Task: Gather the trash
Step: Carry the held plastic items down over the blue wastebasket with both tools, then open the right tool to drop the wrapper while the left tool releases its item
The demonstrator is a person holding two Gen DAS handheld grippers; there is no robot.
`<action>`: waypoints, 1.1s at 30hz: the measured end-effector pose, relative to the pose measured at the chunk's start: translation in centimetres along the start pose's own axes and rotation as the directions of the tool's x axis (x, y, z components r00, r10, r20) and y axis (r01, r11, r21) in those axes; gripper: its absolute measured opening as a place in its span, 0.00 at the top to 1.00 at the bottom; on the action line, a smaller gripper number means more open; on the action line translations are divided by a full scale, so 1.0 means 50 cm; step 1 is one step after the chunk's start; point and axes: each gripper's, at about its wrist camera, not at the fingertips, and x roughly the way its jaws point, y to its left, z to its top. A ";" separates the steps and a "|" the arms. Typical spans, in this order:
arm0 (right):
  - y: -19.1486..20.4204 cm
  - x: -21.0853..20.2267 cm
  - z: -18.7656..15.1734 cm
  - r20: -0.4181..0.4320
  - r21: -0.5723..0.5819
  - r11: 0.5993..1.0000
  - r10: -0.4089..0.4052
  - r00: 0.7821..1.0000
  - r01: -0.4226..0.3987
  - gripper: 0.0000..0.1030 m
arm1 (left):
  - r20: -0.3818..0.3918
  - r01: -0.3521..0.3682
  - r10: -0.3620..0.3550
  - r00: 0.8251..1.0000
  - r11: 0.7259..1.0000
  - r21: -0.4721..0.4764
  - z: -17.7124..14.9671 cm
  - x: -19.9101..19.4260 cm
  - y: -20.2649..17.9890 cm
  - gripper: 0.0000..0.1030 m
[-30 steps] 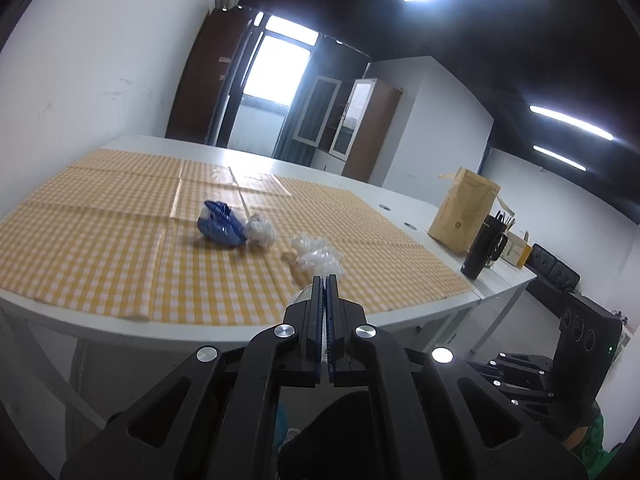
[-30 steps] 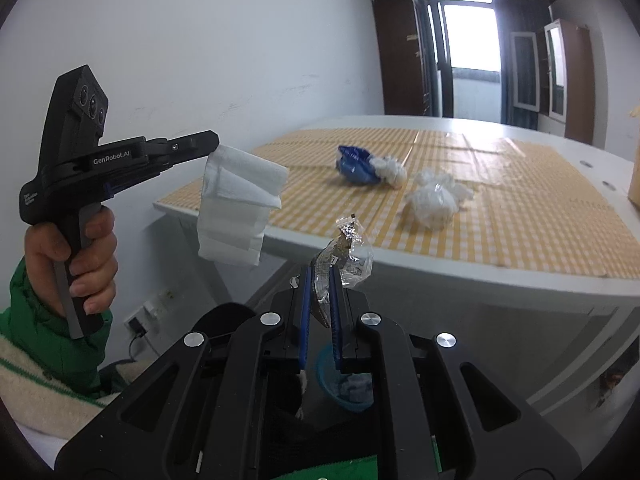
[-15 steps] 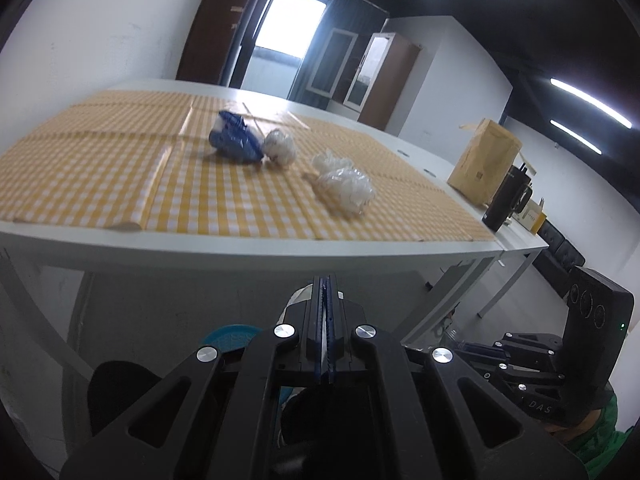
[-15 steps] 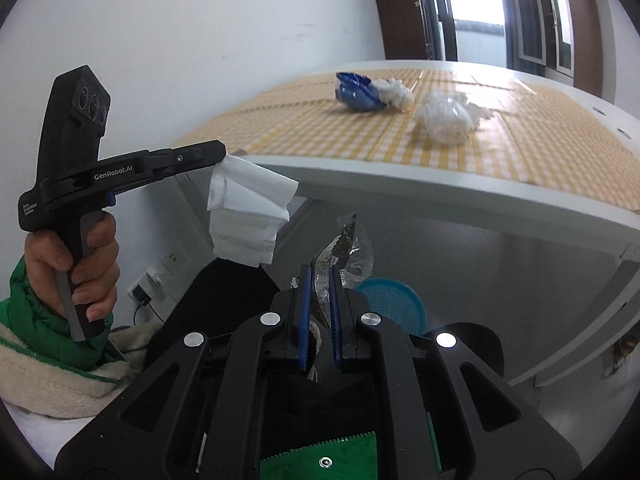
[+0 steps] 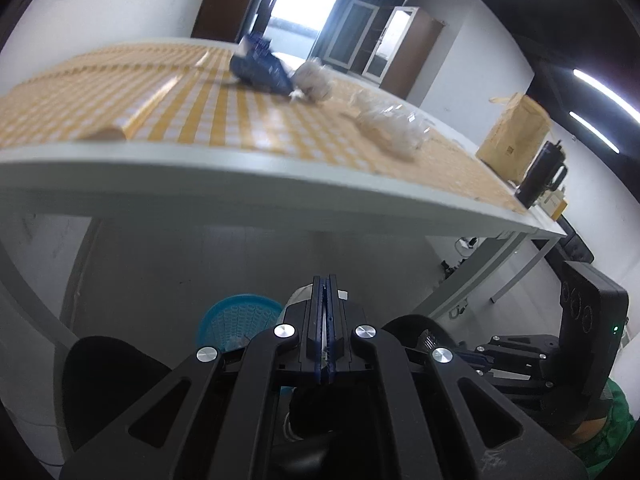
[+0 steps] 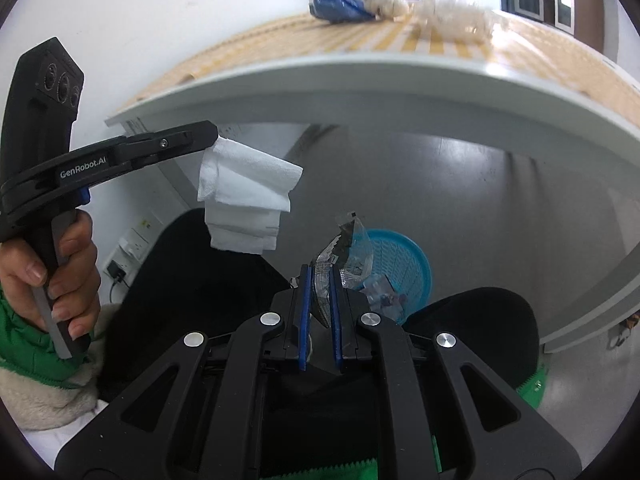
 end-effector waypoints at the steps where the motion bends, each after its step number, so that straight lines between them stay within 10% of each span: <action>1: -0.003 0.014 0.000 -0.009 0.007 1.000 -0.003 1.000 0.003 0.92 | -0.008 -0.004 0.004 1.000 1.000 -0.005 -0.006 0.009 0.006 0.99; 33: -0.134 0.408 0.021 -0.327 0.217 0.971 -0.027 0.944 0.103 0.92 | -0.231 -0.174 0.123 0.965 0.961 -0.214 -0.077 0.370 0.175 1.00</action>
